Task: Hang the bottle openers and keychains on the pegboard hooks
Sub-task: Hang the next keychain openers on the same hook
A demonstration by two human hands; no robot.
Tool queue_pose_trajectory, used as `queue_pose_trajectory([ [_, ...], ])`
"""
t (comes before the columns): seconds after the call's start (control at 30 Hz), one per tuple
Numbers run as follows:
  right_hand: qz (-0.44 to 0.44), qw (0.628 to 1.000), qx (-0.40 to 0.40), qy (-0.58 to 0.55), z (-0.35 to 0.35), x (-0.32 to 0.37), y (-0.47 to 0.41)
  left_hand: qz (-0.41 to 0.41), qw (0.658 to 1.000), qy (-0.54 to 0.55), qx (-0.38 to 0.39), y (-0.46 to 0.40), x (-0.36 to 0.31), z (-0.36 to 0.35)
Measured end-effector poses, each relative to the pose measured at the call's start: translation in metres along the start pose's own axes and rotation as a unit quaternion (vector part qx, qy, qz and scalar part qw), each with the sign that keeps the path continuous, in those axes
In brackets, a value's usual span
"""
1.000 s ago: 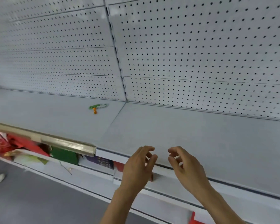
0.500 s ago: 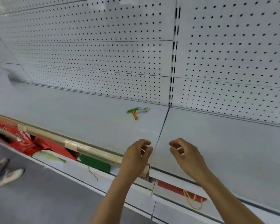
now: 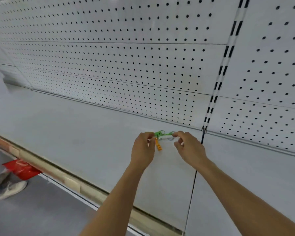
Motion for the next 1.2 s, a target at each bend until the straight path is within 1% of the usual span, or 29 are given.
queue_pose_trajectory([
  [0.07,0.006,1.0,0.01,0.027,-0.008,0.0,-0.016,-0.007,0.999,-0.043,0.015,-0.03,0.006,-0.01],
  [0.17,0.015,0.997,0.029,0.076,-0.018,-0.002,-0.029,-0.01,0.991,-0.119,0.059,-0.058,0.014,-0.02],
  [0.27,0.037,0.993,0.023,0.113,-0.023,0.0,-0.036,-0.03,0.976,-0.194,0.098,-0.07,0.016,-0.025],
  [0.33,0.048,0.991,0.015,0.126,-0.024,0.003,-0.039,-0.03,0.972,-0.211,0.103,-0.073,0.015,-0.026],
  [0.53,0.043,0.987,0.013,0.156,-0.022,0.007,-0.038,0.004,0.981,-0.166,0.102,-0.072,0.017,-0.024],
  [0.6,0.036,0.988,0.016,0.15,-0.02,0.006,-0.033,0.02,0.987,-0.135,0.083,-0.067,0.017,-0.018],
  [0.63,0.027,0.991,0.015,0.132,-0.018,0.005,-0.029,0.033,0.992,-0.104,0.07,-0.064,0.016,-0.013],
  [0.7,-0.001,0.998,0.01,0.065,-0.013,0.003,-0.017,0.071,0.997,0.002,0.039,-0.052,0.013,-0.002],
  [0.77,-0.018,1.0,-0.002,-0.008,-0.005,0.001,-0.002,0.103,0.988,0.112,0.014,-0.032,0.004,0.008],
  [0.9,-0.019,0.99,-0.013,-0.142,0.012,0.005,0.041,0.122,0.971,0.205,0.003,0.023,-0.016,0.022],
  [1.0,0.0,0.98,-0.007,-0.197,0.024,0.01,0.082,0.093,0.961,0.26,0.018,0.069,-0.035,0.025],
  [1.07,0.016,0.981,0.006,-0.194,0.032,0.011,0.112,0.052,0.965,0.255,0.029,0.096,-0.049,0.026],
  [1.1,0.023,0.982,0.012,-0.188,0.036,0.01,0.127,0.022,0.972,0.229,0.046,0.109,-0.057,0.025],
  [1.17,0.038,0.985,0.021,-0.17,0.045,0.006,0.155,-0.04,0.988,0.119,0.091,0.133,-0.071,0.02],
  [1.2,0.043,0.986,0.024,-0.16,0.05,0.002,0.169,-0.062,0.99,0.058,0.113,0.144,-0.076,0.018],
])
Point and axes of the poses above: each hand's wrist, its own y-axis away from the middle knuckle, its own z-axis out of the back of the hand, x = y × z, the point moved 4 cm from there along -y, towards the middle knuckle, and after that the axes turned 3 degrees about -z, right-handed, at the moved point
